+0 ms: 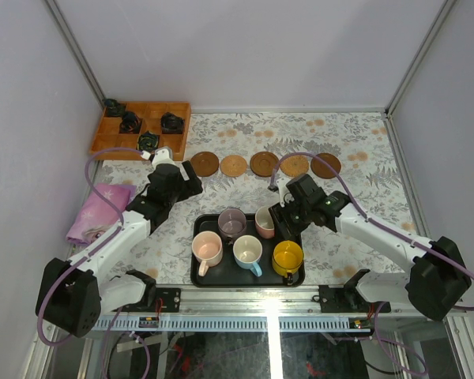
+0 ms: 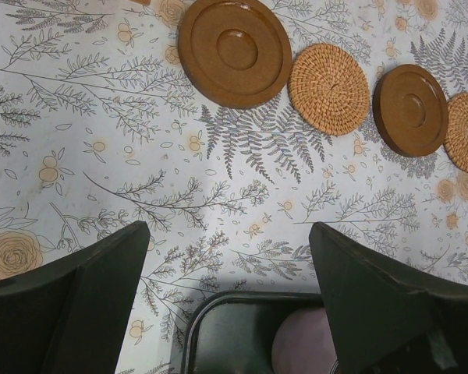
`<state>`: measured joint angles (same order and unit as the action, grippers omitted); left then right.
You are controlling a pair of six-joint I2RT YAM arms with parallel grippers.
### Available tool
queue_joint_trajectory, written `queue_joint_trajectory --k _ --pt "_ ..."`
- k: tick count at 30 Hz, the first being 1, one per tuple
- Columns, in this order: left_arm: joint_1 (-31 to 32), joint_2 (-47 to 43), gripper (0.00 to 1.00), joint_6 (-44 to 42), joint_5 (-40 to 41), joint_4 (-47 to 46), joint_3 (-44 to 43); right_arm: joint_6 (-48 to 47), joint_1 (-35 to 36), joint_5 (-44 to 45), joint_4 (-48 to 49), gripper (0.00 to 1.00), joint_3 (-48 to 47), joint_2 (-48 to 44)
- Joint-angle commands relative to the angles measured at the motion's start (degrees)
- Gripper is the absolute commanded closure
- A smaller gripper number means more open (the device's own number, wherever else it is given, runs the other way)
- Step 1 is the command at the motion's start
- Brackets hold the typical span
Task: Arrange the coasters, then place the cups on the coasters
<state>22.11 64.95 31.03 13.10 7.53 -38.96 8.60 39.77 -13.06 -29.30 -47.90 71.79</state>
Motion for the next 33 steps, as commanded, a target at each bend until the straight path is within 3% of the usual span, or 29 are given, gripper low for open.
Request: queue_joint_trajectory --k 1,19,30,33 --pt "0.2 0.7 0.16 -0.7 1.1 -0.6 -0.5 2.0 0.6 2.2 0.3 0.42 0.1 -0.8" --pt "0.2 1.2 0.16 -0.5 1.1 -0.6 -0.3 0.3 0.7 2.0 4.2 0.42 -0.9 5.6" --pt "0.2 2.0 0.15 -0.4 0.7 -0.3 -0.6 0.4 0.7 2.9 4.6 0.59 -0.7 6.3" --pt "0.2 2.0 0.15 -0.5 0.8 -0.3 -0.6 0.3 0.7 2.9 4.6 0.74 -0.6 6.5"
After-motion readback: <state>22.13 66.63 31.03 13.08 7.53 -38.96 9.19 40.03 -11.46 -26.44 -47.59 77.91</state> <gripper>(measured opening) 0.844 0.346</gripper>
